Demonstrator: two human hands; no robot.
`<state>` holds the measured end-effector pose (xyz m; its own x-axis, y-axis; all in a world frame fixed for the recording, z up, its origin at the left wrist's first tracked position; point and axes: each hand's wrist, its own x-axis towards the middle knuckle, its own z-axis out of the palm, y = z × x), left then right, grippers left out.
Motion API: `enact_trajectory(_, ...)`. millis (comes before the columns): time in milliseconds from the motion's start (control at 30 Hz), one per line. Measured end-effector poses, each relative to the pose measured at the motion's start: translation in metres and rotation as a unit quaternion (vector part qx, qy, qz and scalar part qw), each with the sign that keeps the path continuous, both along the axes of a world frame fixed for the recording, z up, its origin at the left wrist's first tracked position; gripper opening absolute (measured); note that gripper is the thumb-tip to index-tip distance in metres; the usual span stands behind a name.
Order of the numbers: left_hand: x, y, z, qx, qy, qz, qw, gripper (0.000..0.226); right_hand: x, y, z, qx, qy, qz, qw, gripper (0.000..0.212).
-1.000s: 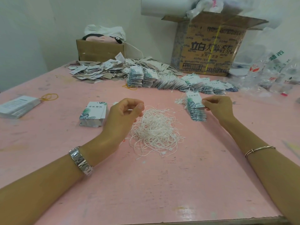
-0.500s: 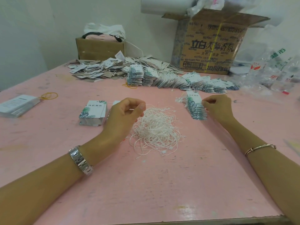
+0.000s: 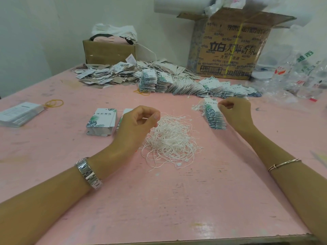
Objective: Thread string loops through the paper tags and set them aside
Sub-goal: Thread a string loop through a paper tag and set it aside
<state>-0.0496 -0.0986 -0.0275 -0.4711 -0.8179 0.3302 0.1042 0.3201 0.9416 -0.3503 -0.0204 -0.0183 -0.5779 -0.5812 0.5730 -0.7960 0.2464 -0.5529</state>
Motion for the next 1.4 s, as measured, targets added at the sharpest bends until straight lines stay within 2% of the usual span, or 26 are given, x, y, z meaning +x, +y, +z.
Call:
enact_trajectory(100, 0.001, 0.0, -0.001, -0.02, -0.008, -0.003, 1.0, 0.004, 0.032, -0.003, 0.009, 0.002, 0.022, 0.116, 0.993, 0.008)
enact_trajectory(233, 0.002, 0.002, -0.002, -0.06, -0.041, -0.003, 0.997, 0.005, 0.076, -0.002, 0.017, 0.053, -0.012, 0.311, 0.949, 0.015)
enact_trajectory(400, 0.005, 0.005, -0.004, -0.116, -0.083, -0.004, 0.99, 0.004, 0.1, 0.001, 0.014, 0.114, 0.025, 0.408, 0.906, 0.023)
enact_trajectory(567, 0.005, 0.005, -0.006, -0.15, -0.113, -0.011, 0.982, 0.003, 0.102, 0.003, 0.014, 0.128, 0.039, 0.43, 0.893, 0.011)
enact_trajectory(700, 0.005, 0.006, -0.007, -0.165, -0.114, -0.016, 0.98, 0.003, 0.106, 0.005, 0.015, 0.115, 0.035, 0.426, 0.897, 0.01)
enact_trajectory(900, 0.005, 0.007, -0.006, -0.171, -0.093, -0.013, 0.981, 0.008, 0.115, 0.01, 0.024, 0.03, 0.027, 0.419, 0.907, 0.007)
enact_trajectory(1133, 0.003, 0.007, -0.005, -0.199, -0.1, -0.034, 0.974, 0.006, 0.125, 0.013, 0.03, -0.069, 0.087, 0.401, 0.909, 0.008)
enact_trajectory(1400, 0.005, 0.008, -0.004, -0.204, -0.122, -0.026, 0.971, 0.006, 0.12, 0.013, 0.032, -0.148, 0.034, 0.358, 0.921, 0.003)
